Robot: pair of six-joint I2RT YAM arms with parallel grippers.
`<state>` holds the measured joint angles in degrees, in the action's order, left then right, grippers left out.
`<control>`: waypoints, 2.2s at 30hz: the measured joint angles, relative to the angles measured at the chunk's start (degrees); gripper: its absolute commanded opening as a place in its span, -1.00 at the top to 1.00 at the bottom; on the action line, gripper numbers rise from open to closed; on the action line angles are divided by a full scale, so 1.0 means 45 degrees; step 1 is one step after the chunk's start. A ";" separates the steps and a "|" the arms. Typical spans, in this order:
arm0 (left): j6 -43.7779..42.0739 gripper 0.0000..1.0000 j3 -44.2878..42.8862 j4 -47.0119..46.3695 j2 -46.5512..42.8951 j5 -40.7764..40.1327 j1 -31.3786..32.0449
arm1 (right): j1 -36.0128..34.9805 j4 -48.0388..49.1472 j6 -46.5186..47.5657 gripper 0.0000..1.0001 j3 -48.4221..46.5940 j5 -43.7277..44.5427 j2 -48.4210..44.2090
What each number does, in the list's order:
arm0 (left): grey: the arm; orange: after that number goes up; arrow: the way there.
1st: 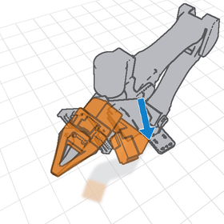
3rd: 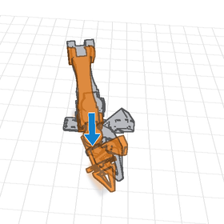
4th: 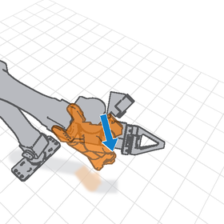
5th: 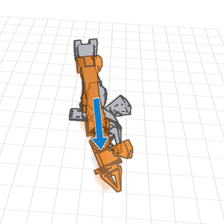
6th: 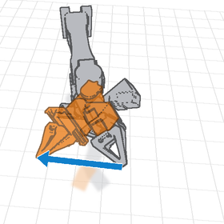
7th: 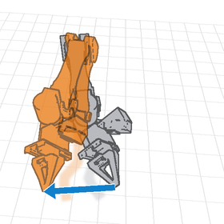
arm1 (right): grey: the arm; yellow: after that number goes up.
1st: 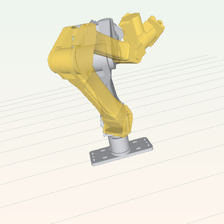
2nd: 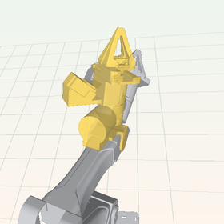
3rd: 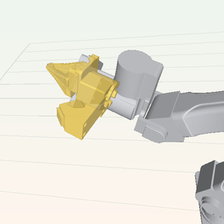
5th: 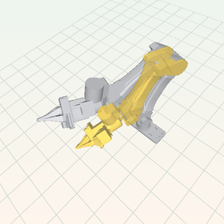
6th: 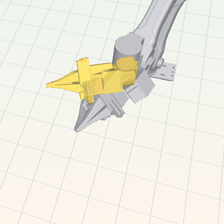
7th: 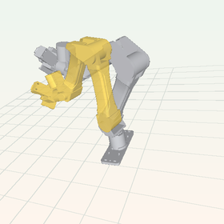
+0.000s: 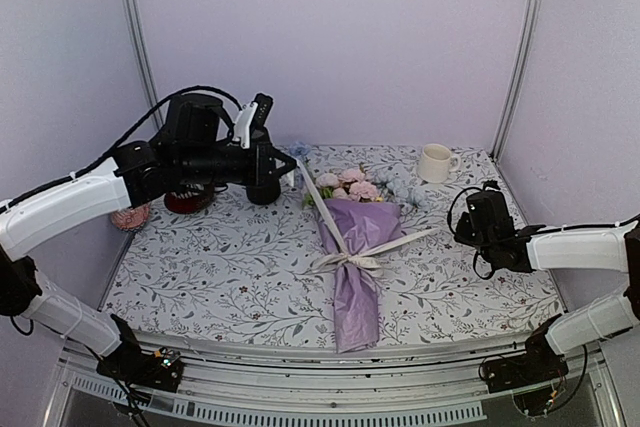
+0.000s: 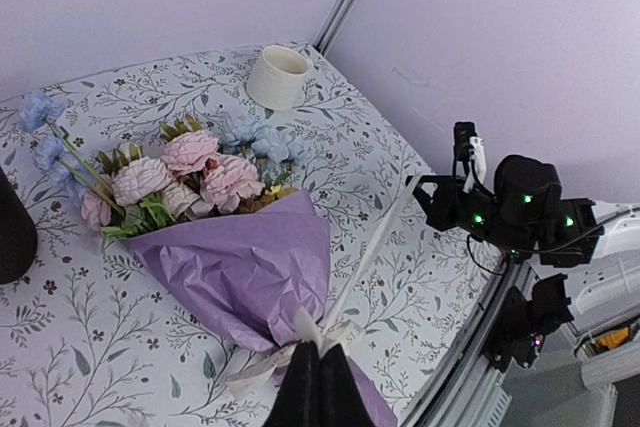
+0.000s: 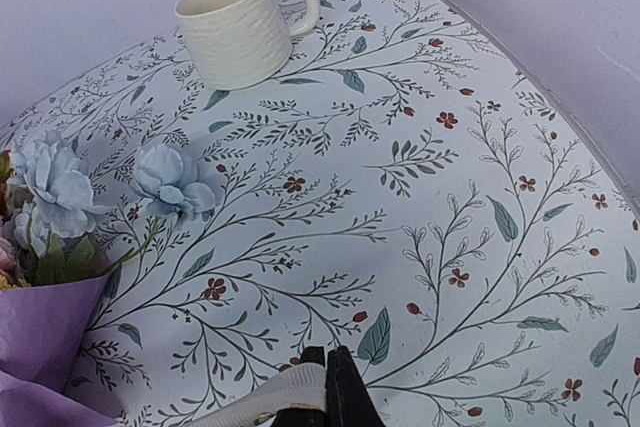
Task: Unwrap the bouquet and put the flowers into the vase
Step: Untie the ribbon from the tied bouquet.
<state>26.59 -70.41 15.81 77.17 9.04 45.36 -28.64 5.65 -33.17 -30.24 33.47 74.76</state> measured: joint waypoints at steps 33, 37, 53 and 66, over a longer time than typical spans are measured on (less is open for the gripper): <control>0.0665 1.00 0.3395 0.1418 -0.3735 -0.3162 -0.2108 | 0.0068 0.0860 0.1132 0.95 0.2215 -0.0155 -0.6635; 0.0729 1.00 0.3847 0.1389 -0.3779 -0.3021 -0.2186 | 0.0102 0.0811 0.2059 0.94 0.1331 -0.2263 -0.7213; 0.0806 1.00 0.4580 0.1277 -0.4075 -0.2773 -0.2511 | 0.0121 -0.1185 0.3619 0.95 -0.4648 -0.7087 -0.5901; 0.0568 1.00 0.4002 0.1472 -0.3963 -0.2560 -0.2841 | 0.0131 -0.1802 0.3565 0.97 -0.5085 -0.5595 -0.5489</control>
<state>29.15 -52.40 22.44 59.33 -2.48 32.58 -28.05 -2.46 -17.12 -53.12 8.29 50.06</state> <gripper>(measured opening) 0.007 0.021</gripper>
